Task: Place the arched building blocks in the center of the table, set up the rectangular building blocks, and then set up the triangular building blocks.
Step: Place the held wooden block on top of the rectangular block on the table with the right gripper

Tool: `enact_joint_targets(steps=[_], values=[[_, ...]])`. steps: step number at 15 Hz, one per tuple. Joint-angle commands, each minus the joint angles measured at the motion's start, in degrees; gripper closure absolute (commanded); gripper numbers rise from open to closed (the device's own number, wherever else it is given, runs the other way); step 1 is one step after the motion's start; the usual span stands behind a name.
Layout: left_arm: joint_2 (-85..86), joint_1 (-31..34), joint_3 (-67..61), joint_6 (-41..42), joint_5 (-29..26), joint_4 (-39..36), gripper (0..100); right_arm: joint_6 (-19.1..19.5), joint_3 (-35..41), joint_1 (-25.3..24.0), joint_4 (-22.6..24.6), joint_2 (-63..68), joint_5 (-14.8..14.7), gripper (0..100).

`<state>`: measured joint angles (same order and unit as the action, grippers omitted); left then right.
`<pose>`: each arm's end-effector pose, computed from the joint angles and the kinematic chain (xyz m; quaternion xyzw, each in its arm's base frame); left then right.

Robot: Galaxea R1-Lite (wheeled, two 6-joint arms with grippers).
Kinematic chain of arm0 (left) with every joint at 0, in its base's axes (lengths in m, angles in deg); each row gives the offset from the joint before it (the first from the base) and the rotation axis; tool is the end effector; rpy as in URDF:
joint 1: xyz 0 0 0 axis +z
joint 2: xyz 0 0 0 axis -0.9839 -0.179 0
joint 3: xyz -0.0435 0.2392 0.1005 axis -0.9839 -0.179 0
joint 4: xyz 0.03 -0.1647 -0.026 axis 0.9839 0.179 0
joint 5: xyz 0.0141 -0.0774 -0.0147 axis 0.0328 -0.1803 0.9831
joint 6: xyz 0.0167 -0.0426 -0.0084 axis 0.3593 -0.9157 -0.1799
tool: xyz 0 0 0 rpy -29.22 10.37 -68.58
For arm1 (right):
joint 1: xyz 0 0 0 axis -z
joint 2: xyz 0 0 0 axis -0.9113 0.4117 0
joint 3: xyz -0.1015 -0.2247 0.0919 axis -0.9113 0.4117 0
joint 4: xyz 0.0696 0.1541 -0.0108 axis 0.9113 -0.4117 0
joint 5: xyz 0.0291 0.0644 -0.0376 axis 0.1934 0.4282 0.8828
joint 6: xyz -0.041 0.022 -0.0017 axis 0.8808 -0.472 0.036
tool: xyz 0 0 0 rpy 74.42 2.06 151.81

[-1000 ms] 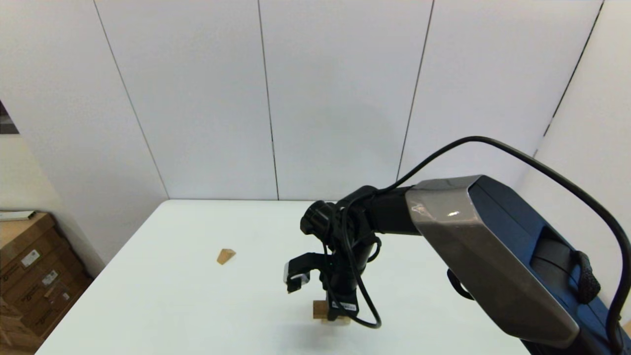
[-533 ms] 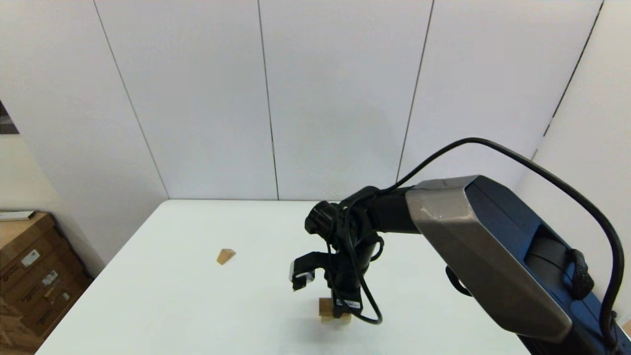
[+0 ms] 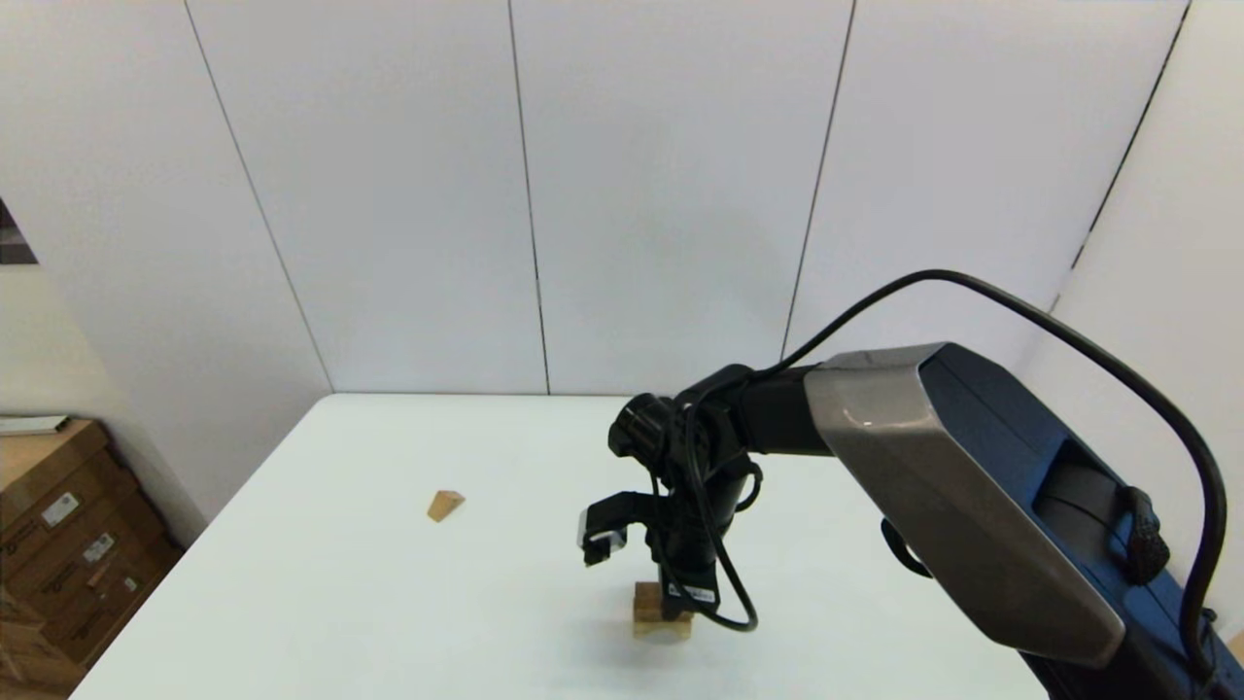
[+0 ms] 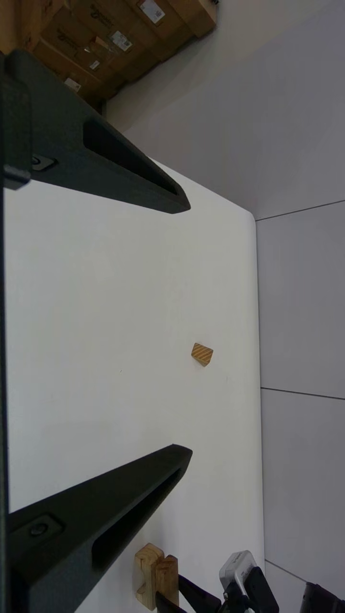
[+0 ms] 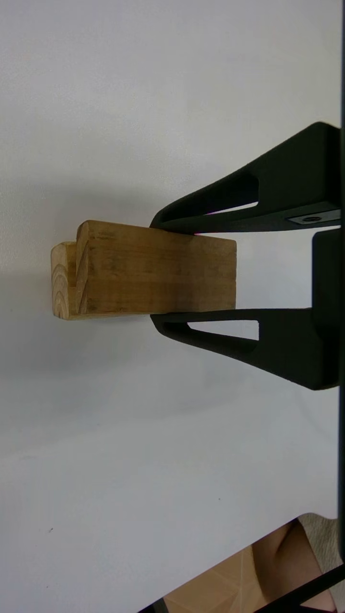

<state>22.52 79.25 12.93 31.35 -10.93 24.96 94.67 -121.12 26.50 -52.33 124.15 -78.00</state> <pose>0.0149 -0.0001 0.0754 0.0009 0.0006 -0.0038 1.0000 0.3041 0.2558 0.0074 -0.4450 0.4631 0.5321 0.5517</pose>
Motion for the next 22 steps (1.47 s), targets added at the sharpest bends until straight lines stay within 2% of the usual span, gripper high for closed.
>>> enact_joint_targets(steps=[1,22], values=[[-0.1,0.0,0.0,0.0,0.0,0.0,0,0.1,0.0,-0.1,-0.4,-0.1,0.1,100],[-0.1,0.0,0.0,0.0,0.0,0.0,0,-0.5,0.0,-0.4,-0.4,0.3,0.4,100]])
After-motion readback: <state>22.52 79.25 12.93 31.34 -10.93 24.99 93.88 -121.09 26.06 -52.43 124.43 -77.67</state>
